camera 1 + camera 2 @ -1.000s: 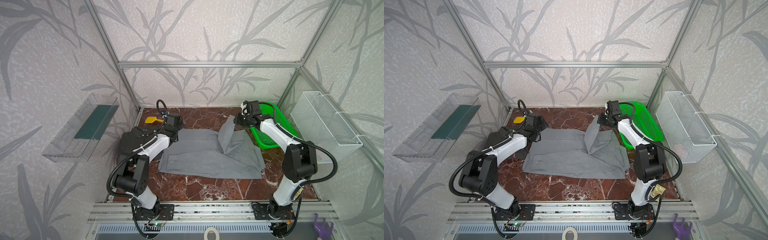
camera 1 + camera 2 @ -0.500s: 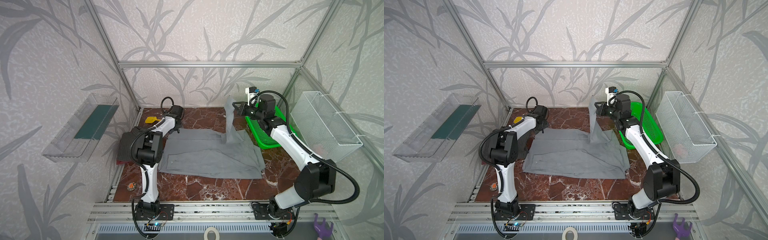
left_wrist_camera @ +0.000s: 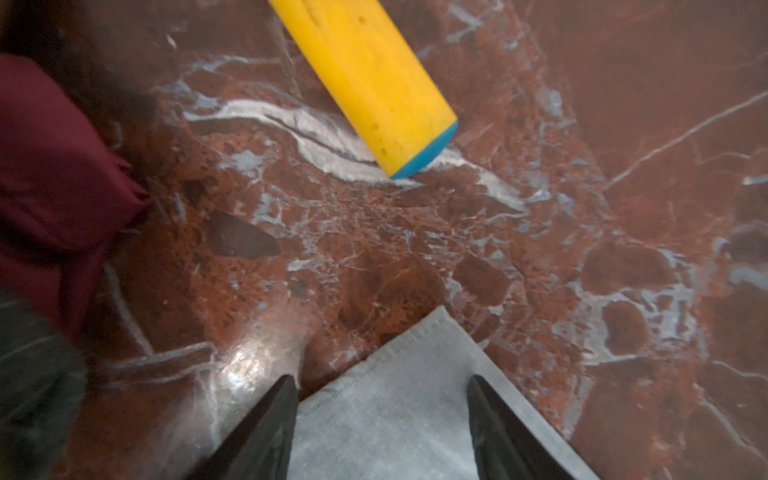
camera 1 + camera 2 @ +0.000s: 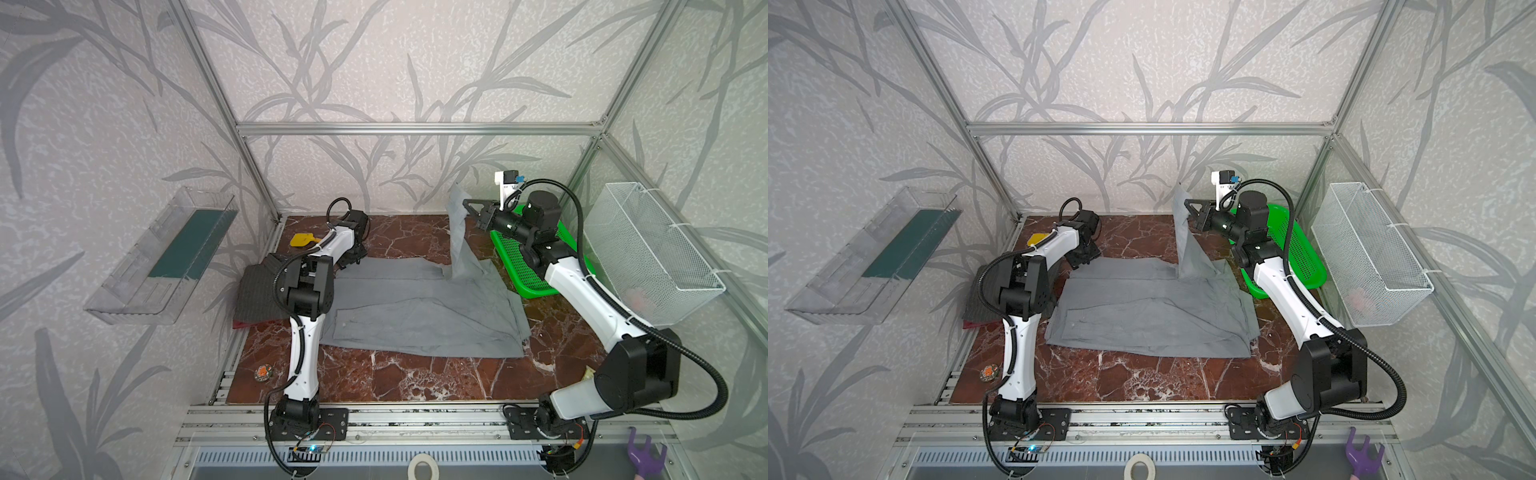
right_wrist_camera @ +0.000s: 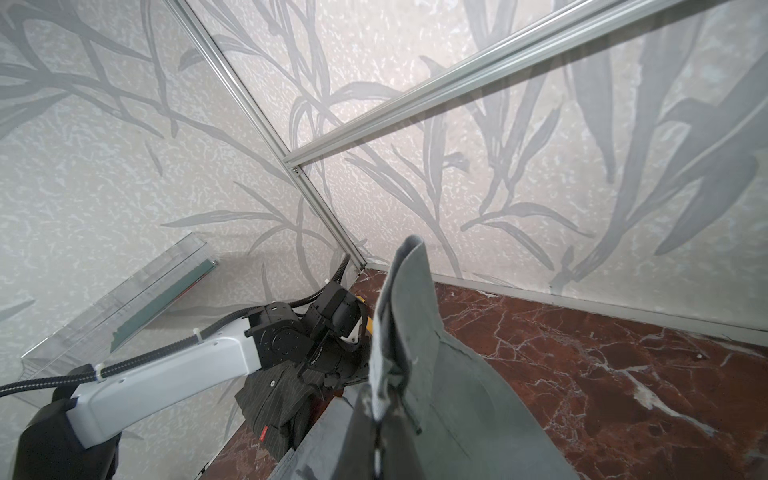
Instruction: Fold and stack the long sleeve shirts
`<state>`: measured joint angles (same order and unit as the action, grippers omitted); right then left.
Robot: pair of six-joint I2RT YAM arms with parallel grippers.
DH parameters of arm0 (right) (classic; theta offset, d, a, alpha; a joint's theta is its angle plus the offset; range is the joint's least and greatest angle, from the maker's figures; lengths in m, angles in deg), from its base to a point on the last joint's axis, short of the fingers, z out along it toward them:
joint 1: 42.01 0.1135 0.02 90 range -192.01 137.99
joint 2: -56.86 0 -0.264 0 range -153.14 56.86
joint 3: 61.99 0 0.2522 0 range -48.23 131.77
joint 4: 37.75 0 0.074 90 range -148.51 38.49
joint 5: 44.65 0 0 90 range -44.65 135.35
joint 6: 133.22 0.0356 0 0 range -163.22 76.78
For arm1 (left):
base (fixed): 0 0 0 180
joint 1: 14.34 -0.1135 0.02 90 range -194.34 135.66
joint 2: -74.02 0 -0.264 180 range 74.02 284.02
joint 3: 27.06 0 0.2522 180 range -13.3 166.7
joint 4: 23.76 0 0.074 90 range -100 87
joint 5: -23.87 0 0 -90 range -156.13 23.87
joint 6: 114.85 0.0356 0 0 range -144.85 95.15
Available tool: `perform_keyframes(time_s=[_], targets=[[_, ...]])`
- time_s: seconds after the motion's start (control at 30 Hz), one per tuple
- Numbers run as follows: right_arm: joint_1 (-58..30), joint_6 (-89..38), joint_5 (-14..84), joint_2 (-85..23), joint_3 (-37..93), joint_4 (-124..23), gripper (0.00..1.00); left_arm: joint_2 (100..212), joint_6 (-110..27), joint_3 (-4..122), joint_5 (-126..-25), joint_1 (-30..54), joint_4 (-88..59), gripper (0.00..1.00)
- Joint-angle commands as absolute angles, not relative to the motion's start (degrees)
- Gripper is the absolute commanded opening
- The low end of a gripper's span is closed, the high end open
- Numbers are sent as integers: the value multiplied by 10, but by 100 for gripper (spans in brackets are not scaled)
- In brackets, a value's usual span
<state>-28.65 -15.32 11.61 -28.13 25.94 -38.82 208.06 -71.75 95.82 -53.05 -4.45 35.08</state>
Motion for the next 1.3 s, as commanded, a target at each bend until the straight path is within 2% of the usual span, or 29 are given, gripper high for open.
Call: perform_keyframes(time_s=[0.0,0.43,0.6,0.8,0.87,0.93,1.13,1.27], targets=[[-288,-135,95,-253,249,-344,0,2104,-709,989,-533,-47,376,63],[-281,-130,86,-217,212,-314,0,2133,-687,1027,-546,-48,362,60],[-281,-134,89,-210,211,-316,0,2149,-684,1033,-569,-47,363,41],[-281,-136,94,-204,211,-317,0,2157,-680,1031,-573,-48,364,34],[-281,-138,95,-201,215,-319,0,2155,-675,1038,-573,-50,366,21],[-281,-141,97,-197,218,-322,0,2146,-662,1044,-581,-51,358,2],[-283,-154,123,-171,222,-339,0,2110,-630,1051,-585,-53,341,0],[-283,-161,159,-145,218,-356,0,2065,-614,1008,-575,-52,307,0]])
